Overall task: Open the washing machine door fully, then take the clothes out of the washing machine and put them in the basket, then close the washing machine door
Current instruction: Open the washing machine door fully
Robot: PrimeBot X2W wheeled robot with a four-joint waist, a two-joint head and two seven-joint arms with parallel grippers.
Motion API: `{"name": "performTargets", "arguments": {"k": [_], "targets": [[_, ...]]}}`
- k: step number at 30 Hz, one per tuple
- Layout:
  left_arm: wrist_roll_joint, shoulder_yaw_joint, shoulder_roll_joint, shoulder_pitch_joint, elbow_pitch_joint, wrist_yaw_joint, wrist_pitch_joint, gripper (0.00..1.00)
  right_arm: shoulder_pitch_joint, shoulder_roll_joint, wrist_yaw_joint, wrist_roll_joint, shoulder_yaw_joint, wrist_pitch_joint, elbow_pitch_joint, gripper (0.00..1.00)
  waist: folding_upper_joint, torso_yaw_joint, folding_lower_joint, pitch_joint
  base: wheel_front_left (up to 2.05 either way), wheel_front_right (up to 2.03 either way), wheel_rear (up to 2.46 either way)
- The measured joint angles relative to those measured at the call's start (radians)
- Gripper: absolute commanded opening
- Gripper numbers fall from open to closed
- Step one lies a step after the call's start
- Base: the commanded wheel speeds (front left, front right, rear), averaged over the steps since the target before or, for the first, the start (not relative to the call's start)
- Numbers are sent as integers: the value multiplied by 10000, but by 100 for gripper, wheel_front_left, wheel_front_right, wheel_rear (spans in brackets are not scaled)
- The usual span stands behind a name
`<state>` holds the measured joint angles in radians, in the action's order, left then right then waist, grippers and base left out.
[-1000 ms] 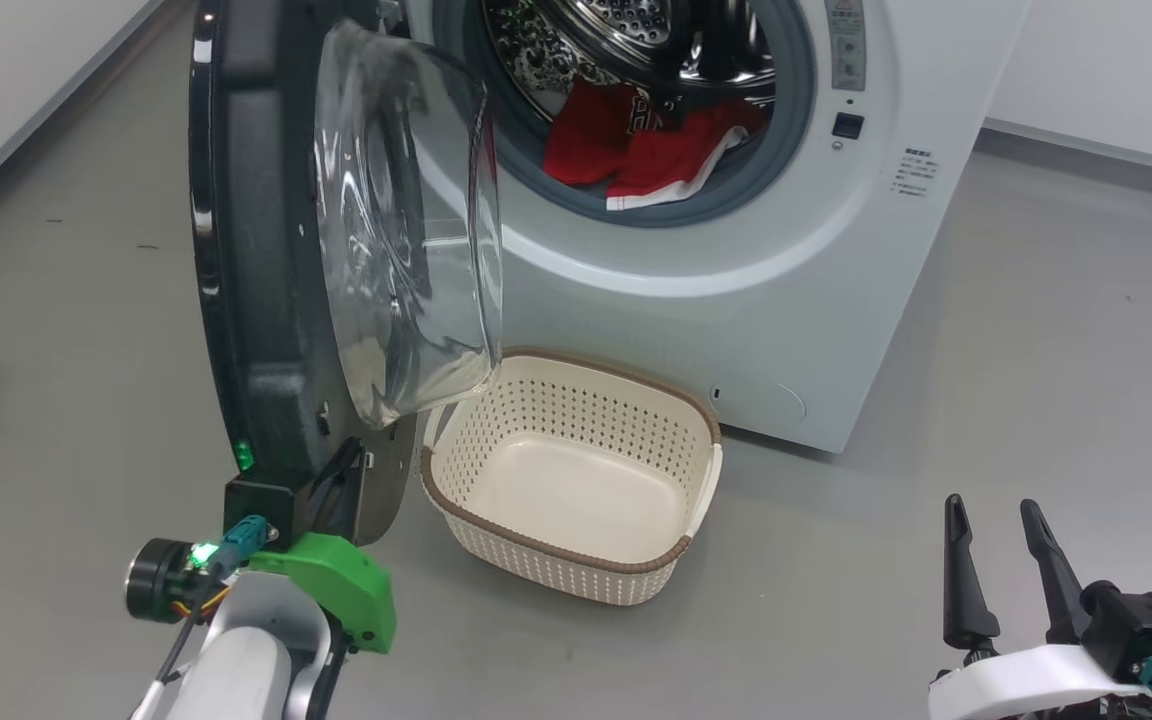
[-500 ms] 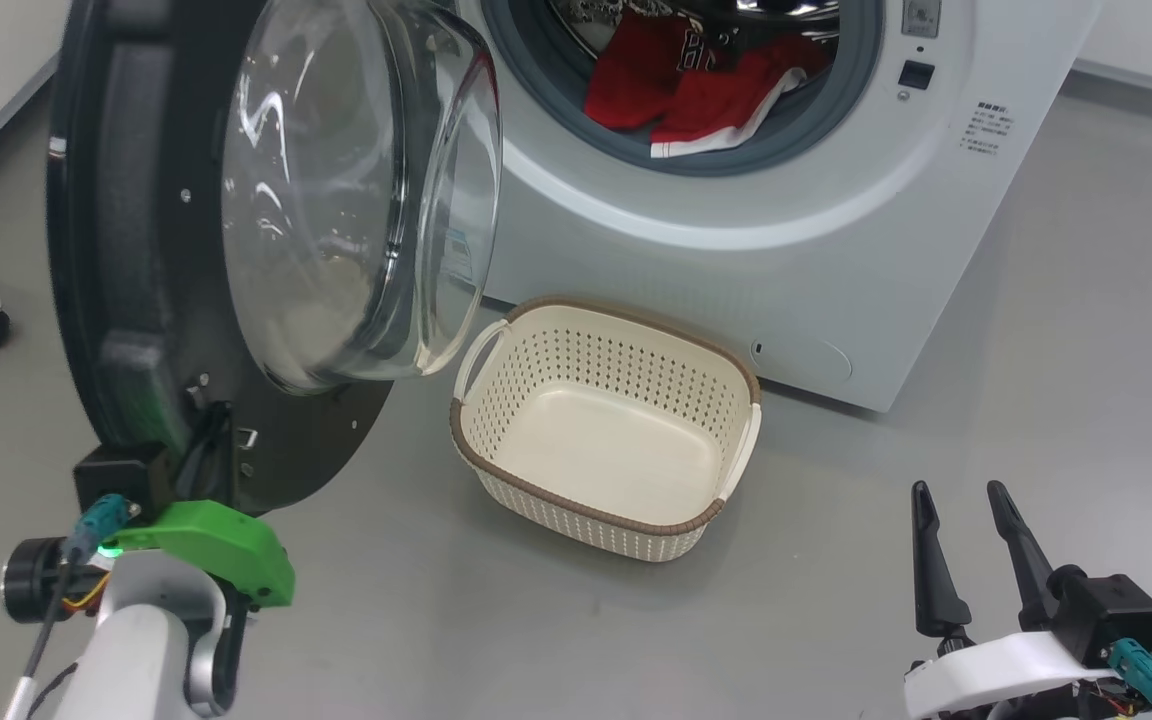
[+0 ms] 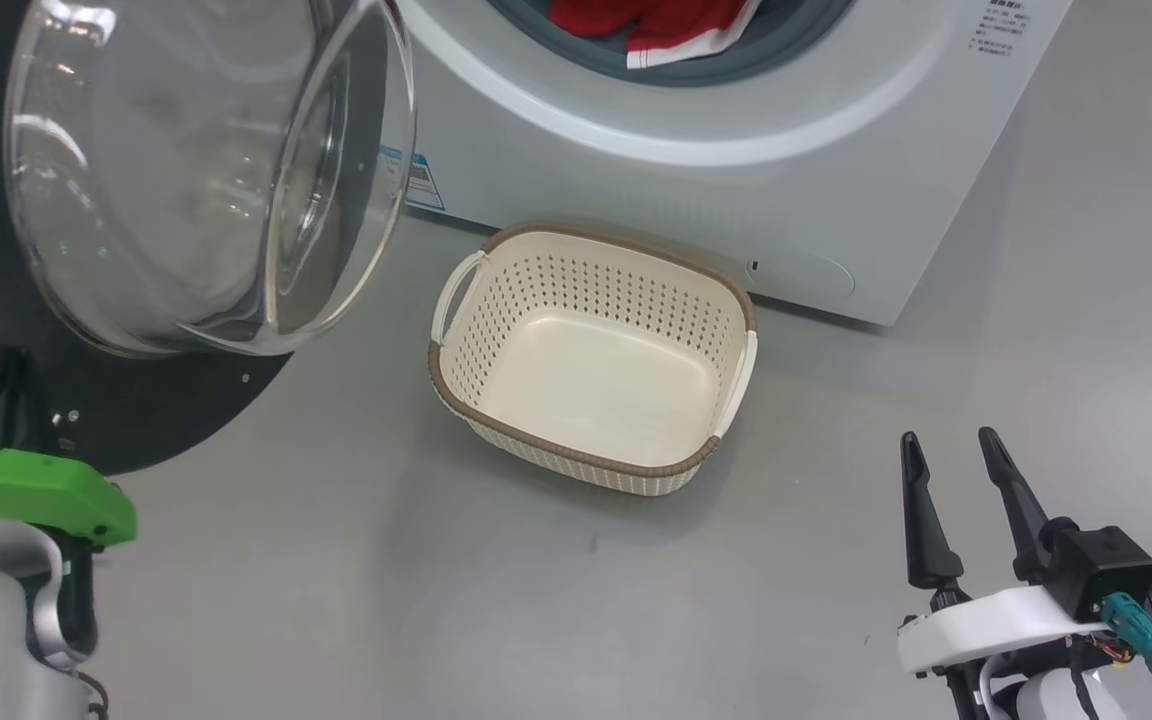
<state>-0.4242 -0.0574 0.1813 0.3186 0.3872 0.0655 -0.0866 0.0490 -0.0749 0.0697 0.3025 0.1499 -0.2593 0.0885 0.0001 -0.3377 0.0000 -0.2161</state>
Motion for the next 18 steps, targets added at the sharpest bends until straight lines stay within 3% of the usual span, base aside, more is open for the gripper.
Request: {"name": "performTargets", "arguments": {"k": [18], "targets": [[-692,-1298,999,953,1058,81,10,0,-621,-253,73,-167,-25,0,224,100,0,529,0,-1243,0,0,0]]}}
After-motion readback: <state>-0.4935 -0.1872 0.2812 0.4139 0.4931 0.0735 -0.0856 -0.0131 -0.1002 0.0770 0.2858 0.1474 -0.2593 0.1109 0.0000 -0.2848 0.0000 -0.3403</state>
